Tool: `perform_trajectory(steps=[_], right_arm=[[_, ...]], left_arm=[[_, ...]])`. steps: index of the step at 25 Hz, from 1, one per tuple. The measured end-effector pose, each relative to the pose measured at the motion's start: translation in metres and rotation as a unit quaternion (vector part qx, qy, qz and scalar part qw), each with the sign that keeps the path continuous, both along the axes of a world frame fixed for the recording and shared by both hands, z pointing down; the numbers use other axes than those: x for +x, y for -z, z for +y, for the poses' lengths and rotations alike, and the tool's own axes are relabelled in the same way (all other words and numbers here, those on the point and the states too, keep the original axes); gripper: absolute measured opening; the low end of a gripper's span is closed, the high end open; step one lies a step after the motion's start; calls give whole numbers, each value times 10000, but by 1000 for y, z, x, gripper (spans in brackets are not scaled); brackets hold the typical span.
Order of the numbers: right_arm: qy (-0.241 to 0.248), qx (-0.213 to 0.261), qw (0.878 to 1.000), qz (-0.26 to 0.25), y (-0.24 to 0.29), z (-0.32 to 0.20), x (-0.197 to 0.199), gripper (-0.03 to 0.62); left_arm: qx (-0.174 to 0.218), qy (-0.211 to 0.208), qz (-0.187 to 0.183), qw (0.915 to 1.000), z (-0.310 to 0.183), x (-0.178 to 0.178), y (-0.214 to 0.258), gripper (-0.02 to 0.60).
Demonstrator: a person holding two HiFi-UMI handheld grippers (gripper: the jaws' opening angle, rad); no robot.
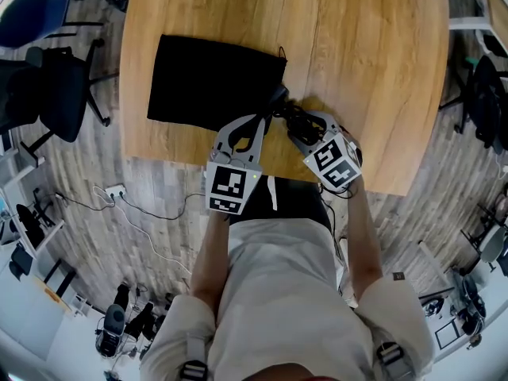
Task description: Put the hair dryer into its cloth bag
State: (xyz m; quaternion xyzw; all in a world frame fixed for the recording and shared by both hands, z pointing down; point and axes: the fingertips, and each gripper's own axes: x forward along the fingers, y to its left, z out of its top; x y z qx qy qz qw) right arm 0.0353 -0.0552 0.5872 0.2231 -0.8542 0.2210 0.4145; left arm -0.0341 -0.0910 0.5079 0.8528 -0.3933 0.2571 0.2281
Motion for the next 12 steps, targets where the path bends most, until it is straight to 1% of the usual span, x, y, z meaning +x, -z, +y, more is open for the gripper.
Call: perform_trajectory(steps=[5,12], right_arm=[[241,84,9997,-17,-1,-5,-13,235],[673,272,9974,-22,-2,-13,-31,235]], left_arm=[[-16,-139,91,9999,8,4,0,24],[-81,-160,233,9996,16,6,-1,25]])
